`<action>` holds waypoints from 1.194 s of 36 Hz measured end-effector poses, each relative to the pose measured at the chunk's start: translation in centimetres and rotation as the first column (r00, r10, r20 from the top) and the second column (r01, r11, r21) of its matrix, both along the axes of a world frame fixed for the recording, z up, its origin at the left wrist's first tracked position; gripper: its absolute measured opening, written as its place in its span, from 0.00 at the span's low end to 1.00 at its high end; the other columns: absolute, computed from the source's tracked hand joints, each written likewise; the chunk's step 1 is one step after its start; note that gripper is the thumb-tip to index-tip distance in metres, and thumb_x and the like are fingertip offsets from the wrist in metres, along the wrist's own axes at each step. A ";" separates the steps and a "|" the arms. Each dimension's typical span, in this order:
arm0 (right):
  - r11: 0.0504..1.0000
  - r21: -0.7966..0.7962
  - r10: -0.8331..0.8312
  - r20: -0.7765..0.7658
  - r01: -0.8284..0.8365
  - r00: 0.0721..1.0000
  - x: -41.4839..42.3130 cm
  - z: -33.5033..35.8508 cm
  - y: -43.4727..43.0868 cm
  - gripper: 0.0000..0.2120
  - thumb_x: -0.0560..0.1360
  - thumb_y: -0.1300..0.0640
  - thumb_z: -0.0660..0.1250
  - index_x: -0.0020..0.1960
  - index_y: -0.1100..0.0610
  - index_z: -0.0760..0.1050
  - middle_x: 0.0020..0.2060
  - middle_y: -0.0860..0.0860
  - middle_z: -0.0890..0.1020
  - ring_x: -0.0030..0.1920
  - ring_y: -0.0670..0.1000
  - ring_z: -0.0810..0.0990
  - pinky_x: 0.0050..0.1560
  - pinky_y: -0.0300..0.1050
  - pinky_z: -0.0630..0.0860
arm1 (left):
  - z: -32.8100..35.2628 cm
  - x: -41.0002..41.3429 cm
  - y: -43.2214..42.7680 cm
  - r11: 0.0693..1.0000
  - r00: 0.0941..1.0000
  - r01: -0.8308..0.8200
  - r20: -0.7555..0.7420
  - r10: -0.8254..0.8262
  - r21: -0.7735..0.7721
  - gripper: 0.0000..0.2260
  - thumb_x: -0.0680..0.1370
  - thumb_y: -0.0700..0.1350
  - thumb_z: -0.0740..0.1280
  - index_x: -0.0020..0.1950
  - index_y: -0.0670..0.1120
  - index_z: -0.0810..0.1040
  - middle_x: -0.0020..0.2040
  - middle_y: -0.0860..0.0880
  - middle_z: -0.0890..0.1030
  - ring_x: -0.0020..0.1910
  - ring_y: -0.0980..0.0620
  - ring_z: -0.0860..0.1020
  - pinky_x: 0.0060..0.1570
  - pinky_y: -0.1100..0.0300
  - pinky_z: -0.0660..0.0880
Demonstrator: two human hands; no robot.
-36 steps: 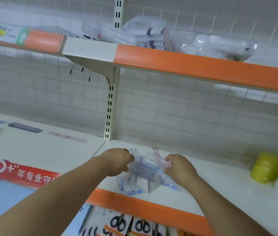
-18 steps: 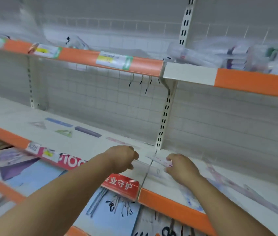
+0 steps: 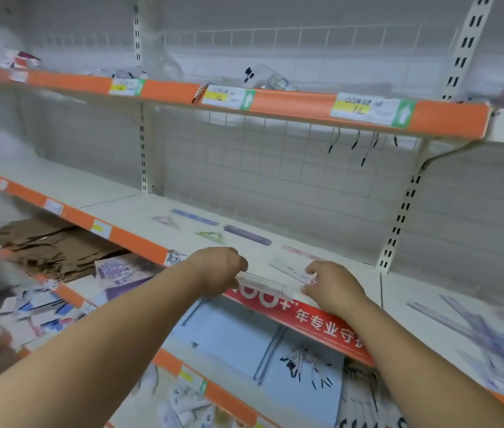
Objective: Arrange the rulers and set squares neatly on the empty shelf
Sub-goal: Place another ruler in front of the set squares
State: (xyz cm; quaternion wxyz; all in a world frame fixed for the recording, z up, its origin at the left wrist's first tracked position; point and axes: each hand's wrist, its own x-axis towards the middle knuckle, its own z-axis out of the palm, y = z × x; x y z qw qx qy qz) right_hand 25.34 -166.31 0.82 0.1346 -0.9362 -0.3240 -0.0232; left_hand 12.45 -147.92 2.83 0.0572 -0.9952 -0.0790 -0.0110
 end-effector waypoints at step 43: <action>0.990 -0.078 -0.131 -0.157 0.120 0.979 8.8 -3.1 20.5 0.15 0.72 0.53 0.70 0.57 0.58 0.78 0.56 0.52 0.78 0.54 0.53 0.78 0.55 0.47 0.77 | -4.1 9.8 26.7 0.996 0.991 0.001 -0.135 -0.014 -0.093 0.20 0.80 0.46 0.64 0.71 0.48 0.69 0.65 0.47 0.72 0.64 0.48 0.71 0.61 0.58 0.68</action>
